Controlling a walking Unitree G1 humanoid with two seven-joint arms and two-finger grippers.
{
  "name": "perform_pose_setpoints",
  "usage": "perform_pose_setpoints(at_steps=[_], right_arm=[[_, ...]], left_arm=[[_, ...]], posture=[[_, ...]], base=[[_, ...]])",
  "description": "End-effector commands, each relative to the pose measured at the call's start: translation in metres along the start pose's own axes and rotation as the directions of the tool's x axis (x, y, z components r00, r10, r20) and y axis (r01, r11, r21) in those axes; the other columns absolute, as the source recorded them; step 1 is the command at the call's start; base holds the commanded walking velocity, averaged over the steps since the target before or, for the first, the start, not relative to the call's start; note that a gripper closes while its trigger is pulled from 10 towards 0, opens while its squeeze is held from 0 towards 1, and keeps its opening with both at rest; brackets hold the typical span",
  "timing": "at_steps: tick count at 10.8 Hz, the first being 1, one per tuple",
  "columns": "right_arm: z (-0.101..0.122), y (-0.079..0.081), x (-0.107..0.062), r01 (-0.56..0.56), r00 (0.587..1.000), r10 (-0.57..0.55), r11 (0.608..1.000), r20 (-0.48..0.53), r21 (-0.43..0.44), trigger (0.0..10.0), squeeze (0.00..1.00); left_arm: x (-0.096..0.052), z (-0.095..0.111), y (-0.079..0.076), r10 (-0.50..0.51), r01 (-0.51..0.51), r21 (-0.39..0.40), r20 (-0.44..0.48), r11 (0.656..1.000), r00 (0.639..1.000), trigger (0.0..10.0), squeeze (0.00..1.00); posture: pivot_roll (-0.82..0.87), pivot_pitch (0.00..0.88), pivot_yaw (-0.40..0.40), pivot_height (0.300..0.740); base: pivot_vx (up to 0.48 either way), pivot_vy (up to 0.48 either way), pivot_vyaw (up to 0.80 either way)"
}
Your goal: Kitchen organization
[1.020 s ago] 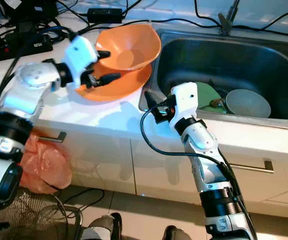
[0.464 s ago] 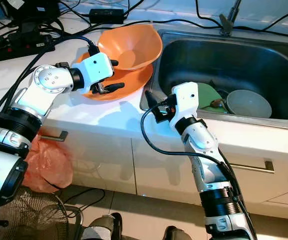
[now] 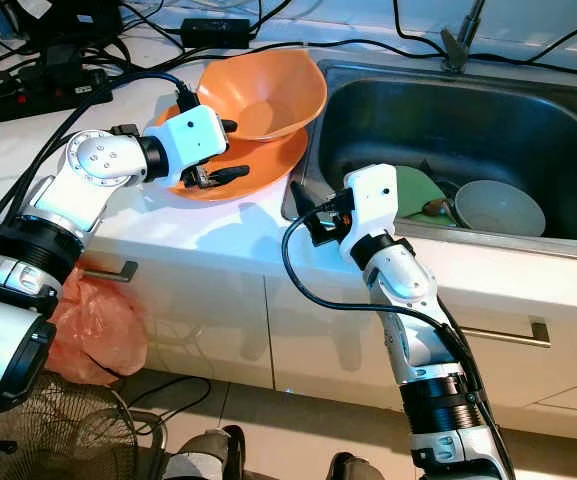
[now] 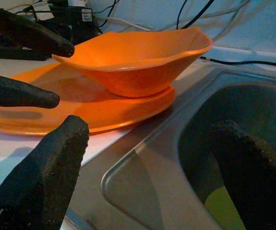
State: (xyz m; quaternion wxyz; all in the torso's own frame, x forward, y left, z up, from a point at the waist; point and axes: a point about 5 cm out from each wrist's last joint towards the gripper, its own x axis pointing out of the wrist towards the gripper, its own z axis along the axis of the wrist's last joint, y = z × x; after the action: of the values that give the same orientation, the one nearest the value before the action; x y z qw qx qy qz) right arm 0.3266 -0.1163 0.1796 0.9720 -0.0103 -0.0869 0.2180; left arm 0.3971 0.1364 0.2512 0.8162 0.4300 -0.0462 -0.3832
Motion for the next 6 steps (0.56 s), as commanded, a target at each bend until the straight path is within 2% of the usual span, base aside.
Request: perform_pose_setpoints(at_steps=[1, 4, 5, 6], right_arm=[[0.003, -0.002, 0.001, 0.005, 1.000, -0.005, 1.000, 0.016, -0.010, 10.0, 0.00], [0.003, -0.002, 0.001, 0.005, 1.000, -0.005, 1.000, 0.017, -0.010, 10.0, 0.00], [0.003, 0.000, 0.000, 0.010, 1.000, -0.010, 1.000, 0.020, -0.002, 10.0, 0.00], [0.003, 0.000, 0.000, 0.012, 1.000, -0.012, 1.000, 0.021, 0.000, 10.0, 0.00]], left_arm=[[0.001, 0.006, 0.005, 0.000, 0.000, 0.027, 0.003, 1.000, 1.000, 10.0, 0.00], [0.004, 0.005, 0.004, 0.013, -0.013, 0.046, -0.011, 0.999, 1.000, 10.0, 0.00], [0.014, 0.002, 0.015, 0.238, -0.236, 0.034, -0.106, 0.971, 0.965, 10.0, 0.00], [0.016, 0.002, 0.017, 0.299, -0.297, 0.037, -0.133, 0.954, 0.945, 10.0, 0.00]], posture=[[0.18, 0.114, 0.037, 0.740], [0.18, 0.113, 0.037, 0.740], [0.17, 0.111, 0.045, 0.740], [0.17, 0.109, 0.045, 0.740]], base=[[0.000, 0.000, 0.00], [0.000, 0.000, 0.00], [0.000, 0.000, 0.00], [0.000, 0.000, 0.00]])
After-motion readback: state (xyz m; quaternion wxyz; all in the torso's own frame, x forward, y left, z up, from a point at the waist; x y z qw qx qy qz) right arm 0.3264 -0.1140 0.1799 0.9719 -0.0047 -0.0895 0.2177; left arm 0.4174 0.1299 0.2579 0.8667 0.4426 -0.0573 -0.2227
